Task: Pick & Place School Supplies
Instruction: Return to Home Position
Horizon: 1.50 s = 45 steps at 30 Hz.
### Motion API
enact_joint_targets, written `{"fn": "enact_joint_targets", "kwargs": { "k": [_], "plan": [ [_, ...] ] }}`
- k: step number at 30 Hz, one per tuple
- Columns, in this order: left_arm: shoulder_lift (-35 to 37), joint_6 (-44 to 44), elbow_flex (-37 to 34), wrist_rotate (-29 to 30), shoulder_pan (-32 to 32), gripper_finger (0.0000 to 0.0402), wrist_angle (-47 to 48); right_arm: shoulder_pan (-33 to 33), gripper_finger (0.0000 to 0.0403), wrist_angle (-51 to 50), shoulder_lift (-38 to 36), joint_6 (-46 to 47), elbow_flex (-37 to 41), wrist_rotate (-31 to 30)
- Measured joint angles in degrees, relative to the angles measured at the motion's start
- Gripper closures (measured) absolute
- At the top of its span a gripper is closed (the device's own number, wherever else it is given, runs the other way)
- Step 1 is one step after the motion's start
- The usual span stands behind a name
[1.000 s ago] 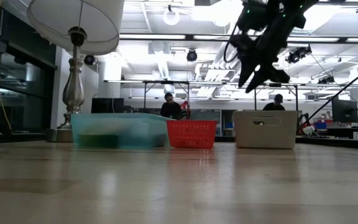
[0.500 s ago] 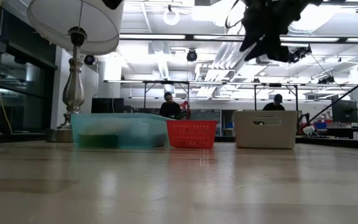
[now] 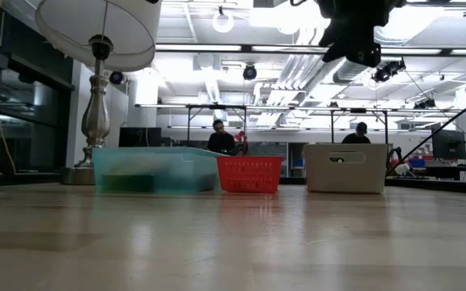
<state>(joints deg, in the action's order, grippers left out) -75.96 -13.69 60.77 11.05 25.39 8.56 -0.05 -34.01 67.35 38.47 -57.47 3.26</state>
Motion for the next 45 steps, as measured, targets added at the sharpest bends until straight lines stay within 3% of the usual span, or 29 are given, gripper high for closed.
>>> {"fn": "enact_joint_targets", "kwargs": {
  "k": [11,17,27,35,45],
  "plan": [
    [0.0,-1.4,0.0,-0.2,0.0,0.028,0.2,9.0,0.0292,9.0,0.0,-1.8,0.0,-5.3],
    [0.0,3.2,0.0,-4.8,0.0,0.028,1.6,13.2,0.0292,11.1,0.0,-4.3,0.0,-9.1],
    [0.0,2.9,0.0,-0.2,-1.6,0.028,6.1,19.2,0.0292,10.8,-0.2,-5.7,1.2,-17.7],
    [1.8,1.4,-4.1,2.7,-1.8,0.028,5.0,21.5,0.0292,21.0,-8.1,-3.8,13.9,-19.0],
    [13.4,-0.2,-18.6,4.6,-1.8,0.028,-6.2,22.2,0.0292,34.4,-19.6,-5.3,28.2,-14.5]
  ]
}}
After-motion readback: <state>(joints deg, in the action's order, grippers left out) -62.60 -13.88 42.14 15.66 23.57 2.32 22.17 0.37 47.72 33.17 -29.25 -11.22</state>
